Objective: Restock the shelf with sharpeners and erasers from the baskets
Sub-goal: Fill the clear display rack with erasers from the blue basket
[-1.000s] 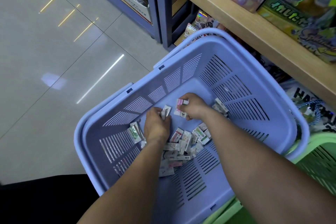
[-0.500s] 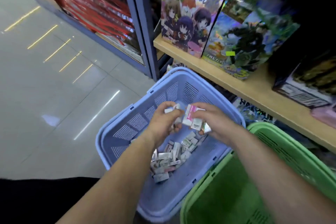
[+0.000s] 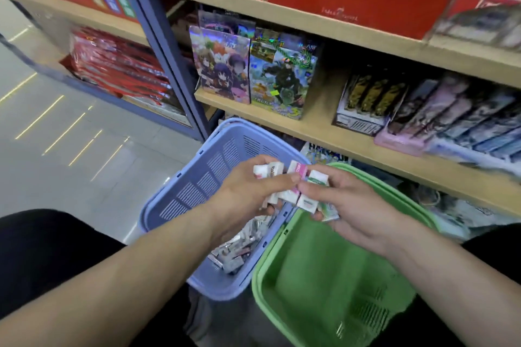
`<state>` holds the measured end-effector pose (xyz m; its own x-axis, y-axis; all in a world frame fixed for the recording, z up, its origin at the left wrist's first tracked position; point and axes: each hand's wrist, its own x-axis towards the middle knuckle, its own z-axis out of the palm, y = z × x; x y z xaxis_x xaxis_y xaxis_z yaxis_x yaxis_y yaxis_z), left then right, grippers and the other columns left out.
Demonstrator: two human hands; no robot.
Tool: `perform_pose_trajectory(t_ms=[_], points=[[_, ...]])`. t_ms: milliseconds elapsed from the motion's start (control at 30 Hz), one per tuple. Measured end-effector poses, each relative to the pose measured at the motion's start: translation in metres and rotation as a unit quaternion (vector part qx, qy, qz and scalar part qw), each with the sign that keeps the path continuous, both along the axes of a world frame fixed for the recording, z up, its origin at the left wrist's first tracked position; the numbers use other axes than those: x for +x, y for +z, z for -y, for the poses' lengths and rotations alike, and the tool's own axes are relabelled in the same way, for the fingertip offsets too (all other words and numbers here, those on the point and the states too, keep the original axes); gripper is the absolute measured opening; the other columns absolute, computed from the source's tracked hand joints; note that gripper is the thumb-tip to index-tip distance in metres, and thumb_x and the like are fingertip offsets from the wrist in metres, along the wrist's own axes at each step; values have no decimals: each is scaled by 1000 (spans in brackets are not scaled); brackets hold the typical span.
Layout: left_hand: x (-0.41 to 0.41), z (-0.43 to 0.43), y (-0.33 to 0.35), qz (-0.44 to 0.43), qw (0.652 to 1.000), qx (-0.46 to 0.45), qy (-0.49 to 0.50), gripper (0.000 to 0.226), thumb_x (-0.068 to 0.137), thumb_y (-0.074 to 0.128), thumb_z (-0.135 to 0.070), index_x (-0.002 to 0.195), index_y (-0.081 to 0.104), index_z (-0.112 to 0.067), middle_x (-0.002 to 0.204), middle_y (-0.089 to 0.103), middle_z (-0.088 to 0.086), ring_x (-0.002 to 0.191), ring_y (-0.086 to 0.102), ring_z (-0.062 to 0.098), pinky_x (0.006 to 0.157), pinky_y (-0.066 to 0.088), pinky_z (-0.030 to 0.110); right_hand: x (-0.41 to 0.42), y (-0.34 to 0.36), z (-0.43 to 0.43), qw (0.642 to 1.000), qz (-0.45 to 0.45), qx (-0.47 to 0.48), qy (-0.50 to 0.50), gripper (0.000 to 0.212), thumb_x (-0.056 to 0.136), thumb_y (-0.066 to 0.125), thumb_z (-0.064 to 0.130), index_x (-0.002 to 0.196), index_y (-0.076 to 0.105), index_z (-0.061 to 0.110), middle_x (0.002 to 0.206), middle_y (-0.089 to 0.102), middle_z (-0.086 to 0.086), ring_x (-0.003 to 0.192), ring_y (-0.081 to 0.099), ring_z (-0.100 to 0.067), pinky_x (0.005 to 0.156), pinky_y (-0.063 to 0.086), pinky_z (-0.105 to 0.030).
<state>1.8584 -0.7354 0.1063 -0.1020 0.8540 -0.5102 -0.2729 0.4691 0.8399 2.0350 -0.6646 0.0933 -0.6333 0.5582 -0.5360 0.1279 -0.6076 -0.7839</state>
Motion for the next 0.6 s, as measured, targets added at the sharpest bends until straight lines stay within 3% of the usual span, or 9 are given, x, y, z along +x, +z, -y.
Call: perform_pose_trajectory(t_ms=[200, 300, 433, 500, 600], points=[[14, -23, -6, -37, 999, 13, 25, 2, 93, 70, -16, 94, 68, -16, 71, 63, 2, 58, 52, 14, 47, 40, 22, 7, -3, -17, 993, -33, -48, -103, 36, 88, 57, -9, 121, 67, 1, 109, 72, -23, 80, 63, -22, 52, 50, -23], [13, -33, -13, -43, 998, 21, 29, 11, 93, 69, -13, 103, 70, -16, 75, 68, -2, 64, 59, 13, 50, 47, 24, 11, -6, -23, 993, -18, -25, -112, 34, 89, 60, -9, 120, 66, 3, 103, 74, -19, 79, 65, -21, 57, 53, -24], [12, -39, -22, -10, 1000, 13, 21, 22, 91, 71, -10, 109, 69, -21, 84, 72, -3, 72, 67, 10, 57, 52, 24, 13, -9, -31, 993, 32, 32, -110, 25, 89, 65, -6, 111, 70, 6, 95, 72, -13, 62, 61, -10, 55, 50, -23], [13, -41, -28, -5, 999, 7, 33, 25, 89, 73, -8, 109, 67, -22, 83, 71, -3, 72, 66, 11, 56, 51, 25, 11, -9, -33, 993, 30, 43, -105, 23, 89, 66, -6, 104, 74, 10, 86, 72, -9, 58, 59, -8, 52, 48, -21], [14, -45, -34, -2, 998, 2, 58, 27, 88, 73, -4, 108, 64, -20, 78, 70, -4, 68, 65, 11, 52, 49, 24, 7, -12, -35, 991, 37, 50, -121, 23, 86, 70, -4, 98, 77, 13, 89, 72, -7, 60, 61, -9, 52, 48, -22]])
